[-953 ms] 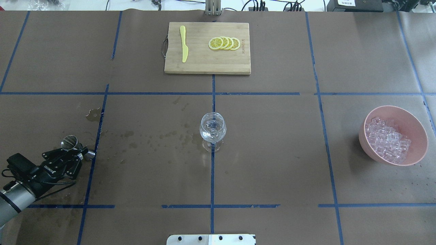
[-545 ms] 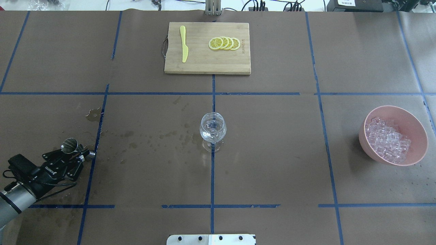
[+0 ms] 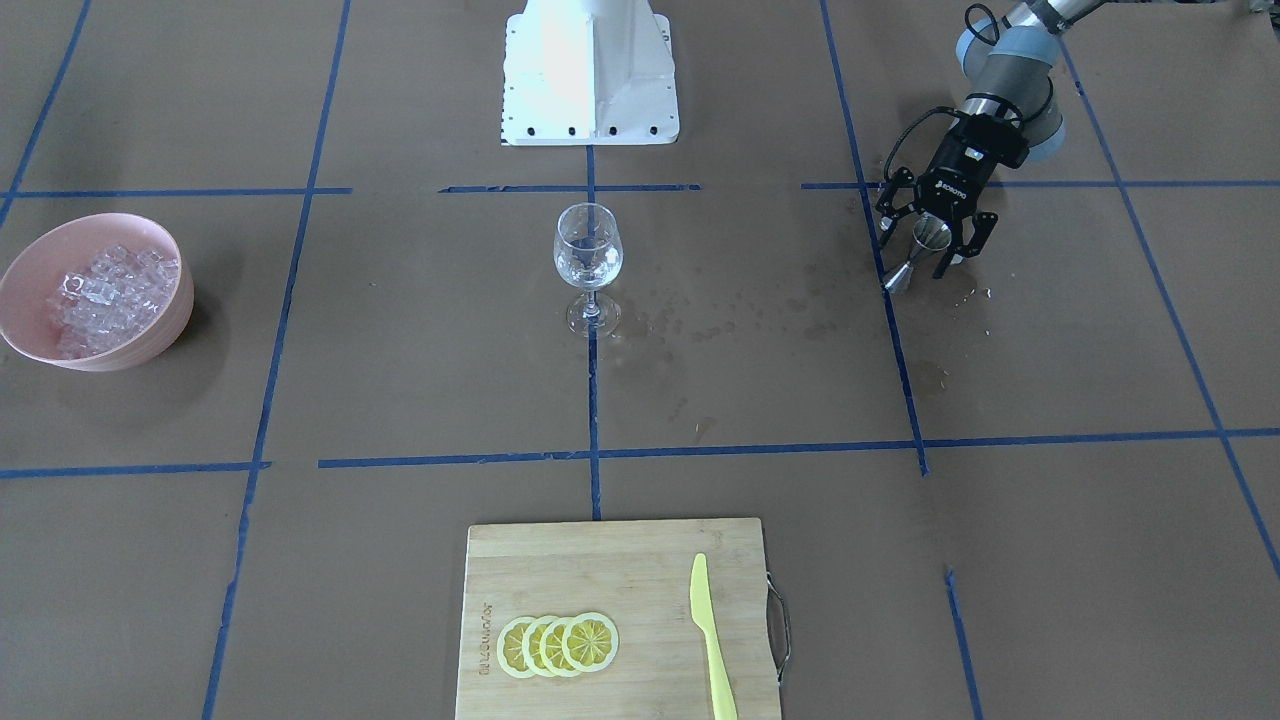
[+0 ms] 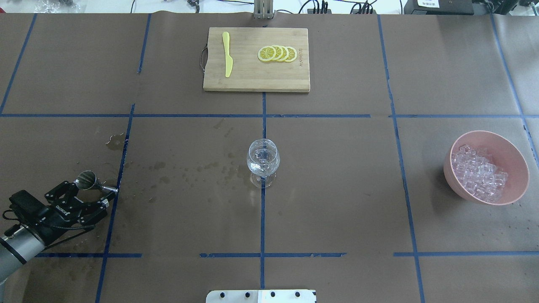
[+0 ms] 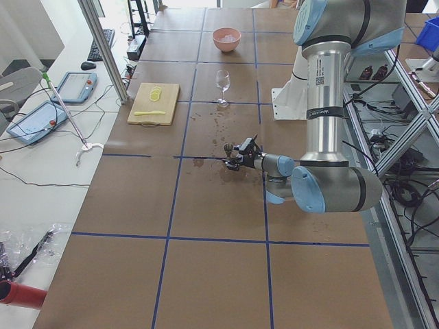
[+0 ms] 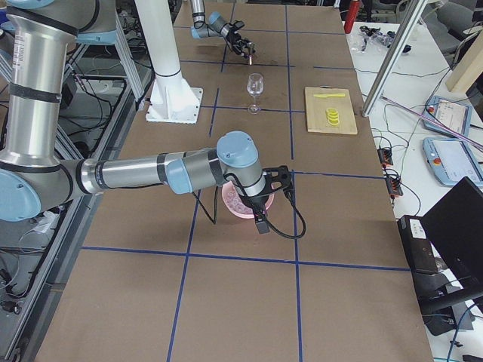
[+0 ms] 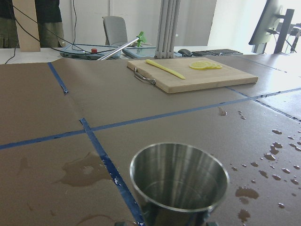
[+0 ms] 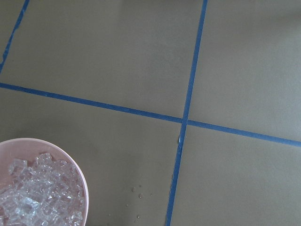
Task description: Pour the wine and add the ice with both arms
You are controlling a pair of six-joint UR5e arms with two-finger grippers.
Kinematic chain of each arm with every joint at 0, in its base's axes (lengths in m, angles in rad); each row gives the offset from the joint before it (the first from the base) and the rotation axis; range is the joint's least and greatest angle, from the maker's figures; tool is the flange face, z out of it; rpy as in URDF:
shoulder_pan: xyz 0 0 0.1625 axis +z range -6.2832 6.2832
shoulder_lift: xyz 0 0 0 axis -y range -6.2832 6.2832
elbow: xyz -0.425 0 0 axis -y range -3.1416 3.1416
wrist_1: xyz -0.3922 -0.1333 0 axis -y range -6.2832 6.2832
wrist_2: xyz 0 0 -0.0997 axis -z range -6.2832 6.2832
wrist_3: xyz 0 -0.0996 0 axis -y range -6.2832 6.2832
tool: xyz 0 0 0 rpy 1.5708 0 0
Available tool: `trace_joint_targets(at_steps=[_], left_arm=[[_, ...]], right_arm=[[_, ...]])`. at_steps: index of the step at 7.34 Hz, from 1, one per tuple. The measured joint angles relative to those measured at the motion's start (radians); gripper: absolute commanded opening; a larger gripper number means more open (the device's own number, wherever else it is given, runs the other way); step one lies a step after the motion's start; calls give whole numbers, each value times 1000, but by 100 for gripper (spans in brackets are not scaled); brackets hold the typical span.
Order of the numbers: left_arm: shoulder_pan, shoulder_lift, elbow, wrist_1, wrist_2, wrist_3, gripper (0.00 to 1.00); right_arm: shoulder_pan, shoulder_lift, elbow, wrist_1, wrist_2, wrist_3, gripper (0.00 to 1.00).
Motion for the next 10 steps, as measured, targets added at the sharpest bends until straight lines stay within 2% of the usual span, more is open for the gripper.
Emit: trace_joint_targets(at_steps=[5, 8, 10], left_arm=[[-5, 11, -75, -53, 83, 89, 100], [-10, 20, -126, -87, 86, 130, 100], [-29, 25, -147, -143, 67, 228, 100]], right_arm=[[0, 0, 0, -1, 0, 1, 100], [0, 1, -1, -1, 0, 2, 100], [0, 2, -1, -1, 0, 2, 100]])
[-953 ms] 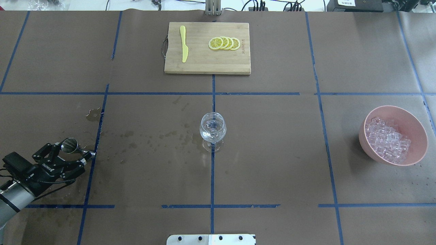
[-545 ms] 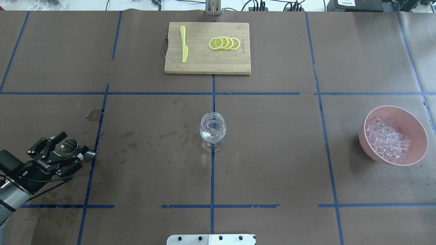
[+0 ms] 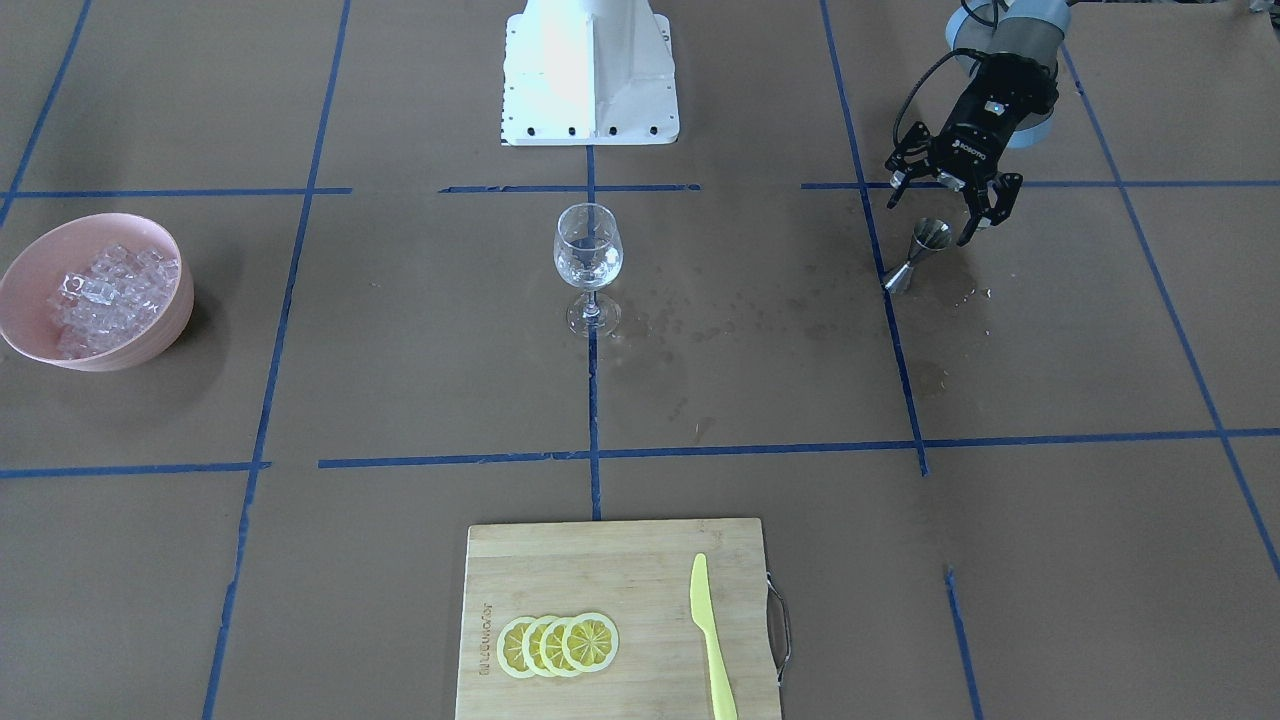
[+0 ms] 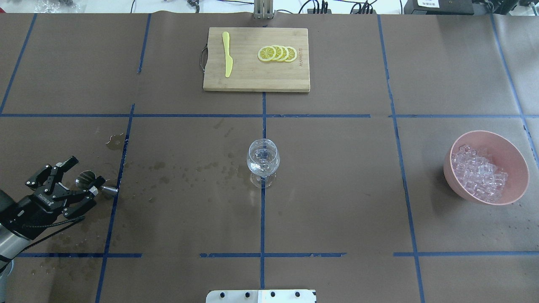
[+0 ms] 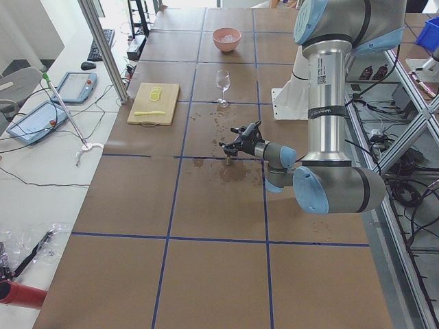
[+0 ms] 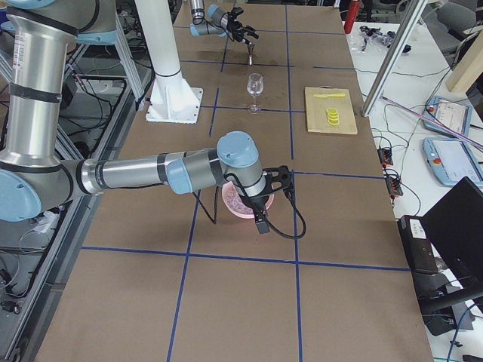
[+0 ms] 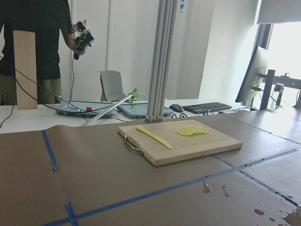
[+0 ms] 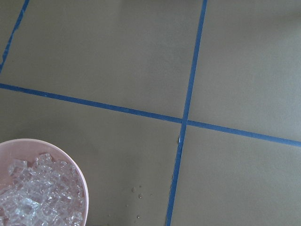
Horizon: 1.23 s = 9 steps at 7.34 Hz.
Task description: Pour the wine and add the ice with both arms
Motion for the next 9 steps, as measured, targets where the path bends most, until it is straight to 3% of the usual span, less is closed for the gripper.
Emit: trace_joint_targets(at_steps=[2, 4, 7, 8, 9], left_arm=[[-147, 4, -3, 20, -163, 29, 100], [-407, -1, -13, 150, -478, 33, 100], [-826, -56, -90, 569, -1003, 36, 100], [-923, -82, -102, 695, -1108, 43, 100], [-982, -82, -103, 758, -1149, 55, 100]], right_arm=[[0, 1, -1, 0, 0, 0, 100], [0, 1, 1, 0, 0, 0, 100], [0, 0, 2, 0, 0, -1, 100], [0, -1, 3, 0, 0, 0, 100], [0, -1, 3, 1, 0, 0, 100]])
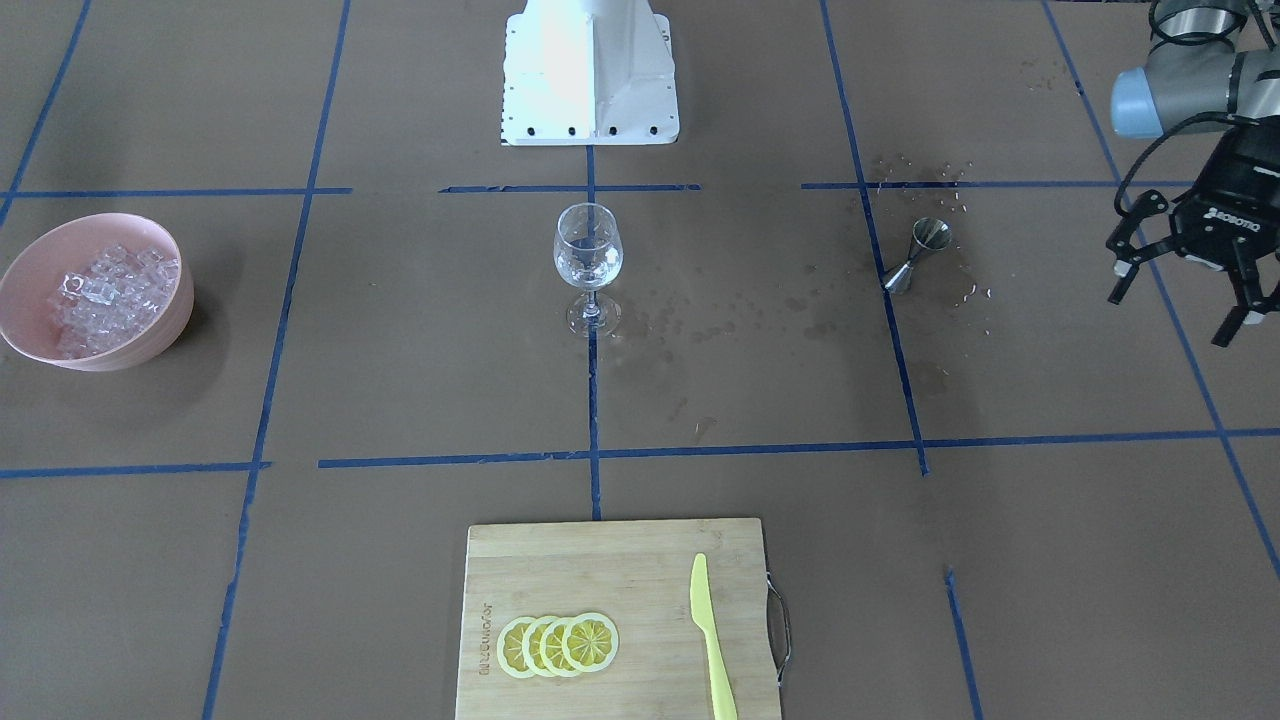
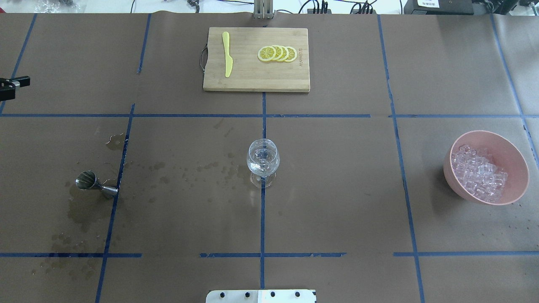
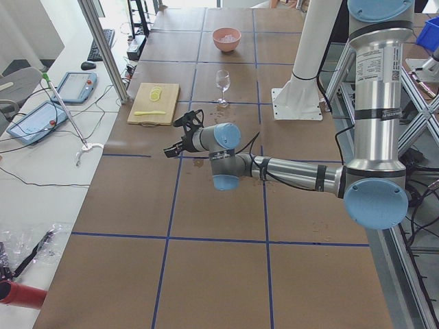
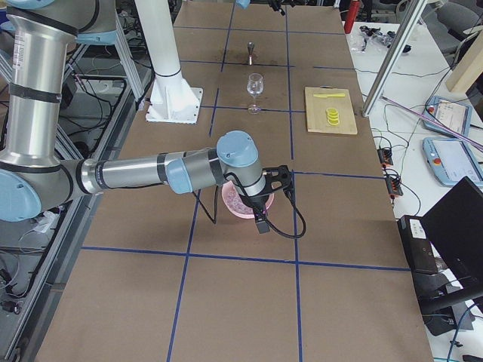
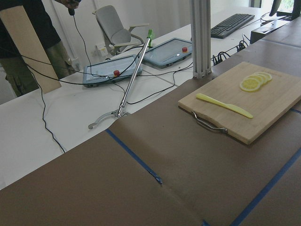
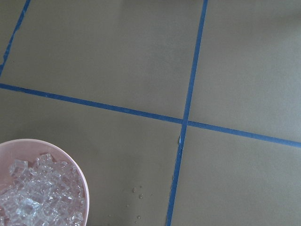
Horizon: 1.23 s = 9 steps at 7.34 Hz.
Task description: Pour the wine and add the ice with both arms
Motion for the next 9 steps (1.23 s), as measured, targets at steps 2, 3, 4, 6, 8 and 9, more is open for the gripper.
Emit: trace_joint_targets(at_steps=[2, 3, 4, 6, 8, 9], left_arm=[[-74, 31, 23, 73, -18, 5, 100], [-120, 36, 32, 158, -25, 5, 100], [-154, 40, 36, 238, -39, 8, 100], [-189, 64, 42, 396, -158, 27, 100], [-198, 102, 39, 625, -244, 153, 100], [-221, 112, 24, 769, -256, 254, 100]], right_arm=[[0, -3, 1, 0, 1, -1, 100], [0, -5, 1, 0, 1, -1, 100], [0, -7, 1, 0, 1, -1, 100], [0, -8, 1, -1, 2, -2, 100], [0, -8, -1, -1, 2, -3, 100], [0, -7, -2, -1, 2, -3, 100]])
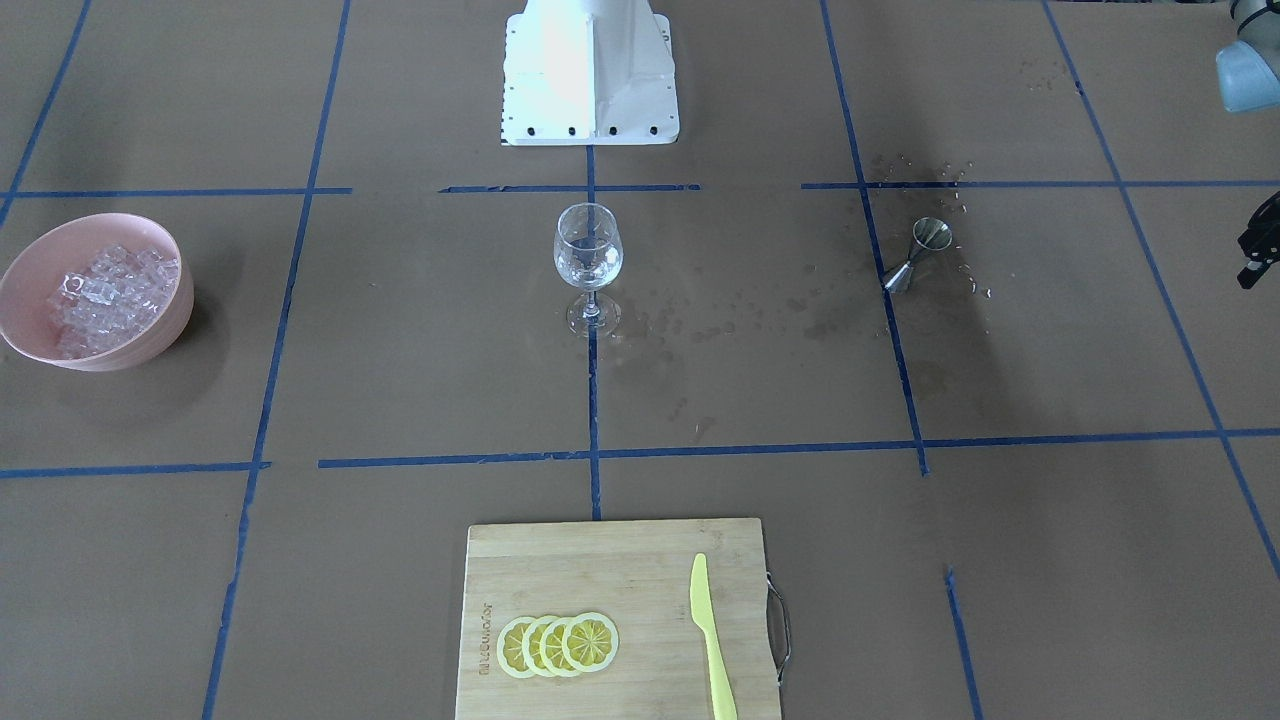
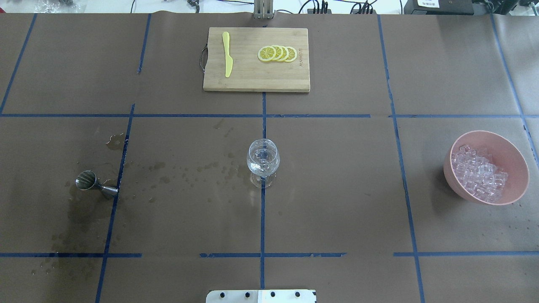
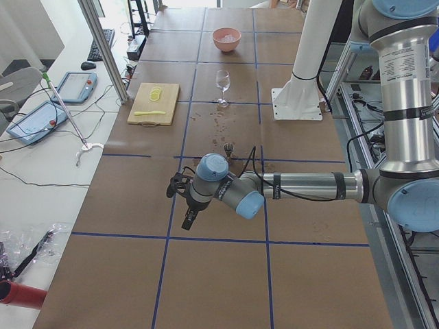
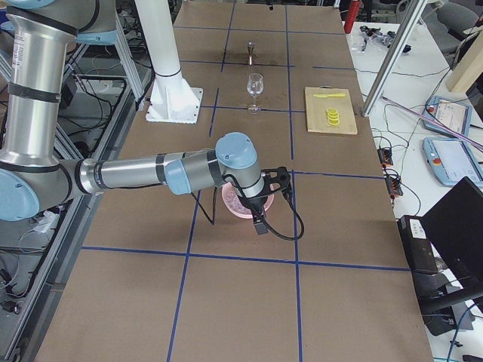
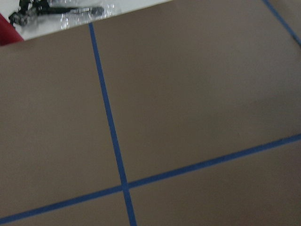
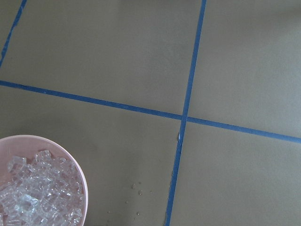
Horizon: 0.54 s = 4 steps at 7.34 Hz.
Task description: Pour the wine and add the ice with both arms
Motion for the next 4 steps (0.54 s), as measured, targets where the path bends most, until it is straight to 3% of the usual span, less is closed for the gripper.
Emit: trace_joint_targets(at_steps=[2, 4], left_arm=[[-144, -10, -37, 311, -18, 161, 100], [-253, -5, -57, 420, -157, 193, 100]], right_arm=[[0, 0, 1, 0, 0, 1, 100], [0, 0, 4, 0, 0, 3, 100]])
